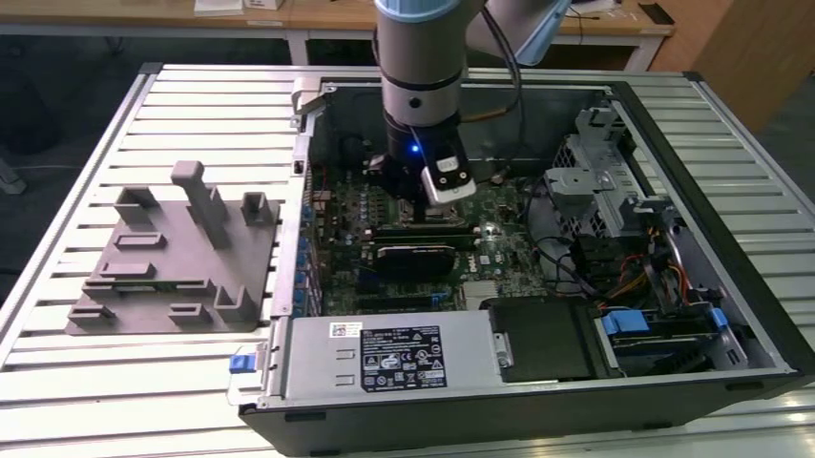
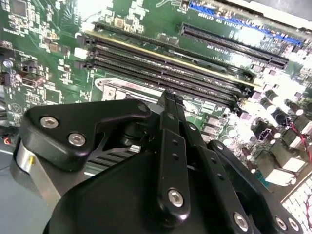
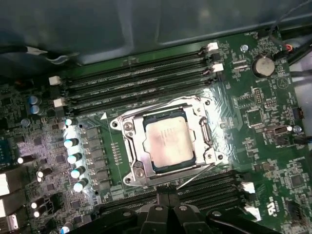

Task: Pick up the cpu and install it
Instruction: 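Install the second cpu locking lever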

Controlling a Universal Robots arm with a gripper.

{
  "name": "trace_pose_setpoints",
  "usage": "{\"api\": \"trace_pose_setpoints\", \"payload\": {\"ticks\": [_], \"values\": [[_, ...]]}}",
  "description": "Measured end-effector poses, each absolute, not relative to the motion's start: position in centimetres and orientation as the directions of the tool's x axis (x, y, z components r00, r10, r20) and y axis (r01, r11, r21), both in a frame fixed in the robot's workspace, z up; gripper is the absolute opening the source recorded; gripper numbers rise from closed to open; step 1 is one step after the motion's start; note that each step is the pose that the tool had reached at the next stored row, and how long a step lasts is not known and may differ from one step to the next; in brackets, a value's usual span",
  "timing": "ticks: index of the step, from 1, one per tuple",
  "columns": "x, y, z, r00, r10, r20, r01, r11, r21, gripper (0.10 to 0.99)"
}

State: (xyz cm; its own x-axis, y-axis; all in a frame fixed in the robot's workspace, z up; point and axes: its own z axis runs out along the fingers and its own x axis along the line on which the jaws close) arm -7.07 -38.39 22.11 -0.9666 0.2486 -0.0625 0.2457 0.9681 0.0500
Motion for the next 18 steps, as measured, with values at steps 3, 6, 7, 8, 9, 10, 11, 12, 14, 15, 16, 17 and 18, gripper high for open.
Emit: {"api": "trace_pose_setpoints", "payload": {"ticks": [3, 6, 7, 8, 9, 10, 11, 12, 14, 15, 16, 17, 18], "values": [[-7.3, -38.8, 21.9, -0.967, 0.248, -0.061, 0.245, 0.968, 0.056, 0.106], [-7.6, -39.1, 21.7, -0.967, 0.248, -0.059, 0.244, 0.968, 0.063, 0.106], [-7.7, -39.2, 21.7, -0.967, 0.248, -0.058, 0.244, 0.968, 0.067, 0.106], [-7.8, -39.3, 21.6, -0.967, 0.247, -0.057, 0.243, 0.967, 0.072, 0.106], [-8.0, -39.4, 21.5, -0.967, 0.247, -0.056, 0.242, 0.967, 0.076, 0.106], [-8.1, -39.4, 21.4, -0.968, 0.246, -0.055, 0.242, 0.967, 0.080, 0.106], [-8.3, -39.5, 21.4, -0.968, 0.246, -0.053, 0.241, 0.967, 0.086, 0.106], [-8.5, -39.5, 21.3, -0.968, 0.245, -0.052, 0.240, 0.966, 0.092, 0.106], [-8.7, -39.6, 21.2, -0.968, 0.244, -0.048, 0.238, 0.965, 0.105, 0.106], [-8.7, -39.7, 21.1, -0.969, 0.244, -0.048, 0.238, 0.965, 0.107, 0.106], [-8.7, -39.7, 21.0, -0.969, 0.244, -0.047, 0.238, 0.965, 0.109, 0.106], [-8.7, -39.7, 21.0, -0.969, 0.244, -0.047, 0.238, 0.965, 0.111, 0.106], [-8.7, -39.7, 20.9, -0.969, 0.244, -0.046, 0.238, 0.965, 0.113, 0.106]]}}
